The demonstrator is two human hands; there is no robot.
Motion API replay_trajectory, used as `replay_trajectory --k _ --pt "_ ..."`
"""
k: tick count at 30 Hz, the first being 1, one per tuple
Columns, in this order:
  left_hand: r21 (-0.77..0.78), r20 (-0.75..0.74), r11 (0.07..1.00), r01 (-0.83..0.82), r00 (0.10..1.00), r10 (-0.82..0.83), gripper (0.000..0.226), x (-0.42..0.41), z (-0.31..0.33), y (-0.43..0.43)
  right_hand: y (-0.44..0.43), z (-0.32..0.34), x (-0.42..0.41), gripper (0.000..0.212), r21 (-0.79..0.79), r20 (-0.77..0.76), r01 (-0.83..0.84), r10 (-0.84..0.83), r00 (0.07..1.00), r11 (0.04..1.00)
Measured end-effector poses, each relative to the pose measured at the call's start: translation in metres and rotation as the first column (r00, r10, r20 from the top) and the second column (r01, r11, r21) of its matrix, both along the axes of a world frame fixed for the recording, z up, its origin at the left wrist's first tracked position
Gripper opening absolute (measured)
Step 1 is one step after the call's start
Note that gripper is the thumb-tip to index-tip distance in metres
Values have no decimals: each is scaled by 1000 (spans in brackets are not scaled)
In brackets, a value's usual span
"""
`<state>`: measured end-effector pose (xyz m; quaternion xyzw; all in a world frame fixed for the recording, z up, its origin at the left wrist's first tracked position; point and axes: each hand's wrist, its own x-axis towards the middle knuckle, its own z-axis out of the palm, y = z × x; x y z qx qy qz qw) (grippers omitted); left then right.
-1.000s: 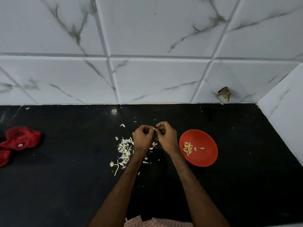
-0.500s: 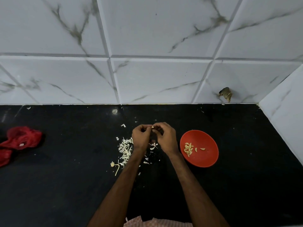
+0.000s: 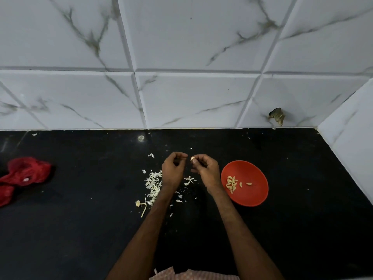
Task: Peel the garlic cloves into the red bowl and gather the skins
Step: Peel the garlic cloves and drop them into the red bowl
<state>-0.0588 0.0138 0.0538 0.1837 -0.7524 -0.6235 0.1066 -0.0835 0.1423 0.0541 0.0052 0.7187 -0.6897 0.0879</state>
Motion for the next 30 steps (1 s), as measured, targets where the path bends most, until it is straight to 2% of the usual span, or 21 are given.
replay_trajectory --k 5,10,16,22,30 --pt "-115 -46 990 87 995 -93 7 4 4 1 -1 0 -2 13 49 -21 17 -16 1000 999" --pt "-188 -41 981 56 997 -65 5 2 2 0 -3 1 -3 10 93 -65 2 4 998 996" --pt "-394 -41 918 40 997 -61 5 7 8 4 -6 -2 -4 6 174 -67 36 -24 997 984" --pt "-296 -18 955 19 1000 -26 9 5 6 8 -9 2 -2 5 311 -159 94 -46 986 946" --pt "-105 51 994 11 999 -6 6 5 4 4 -5 11 1 5 420 -300 23 115 947 907"
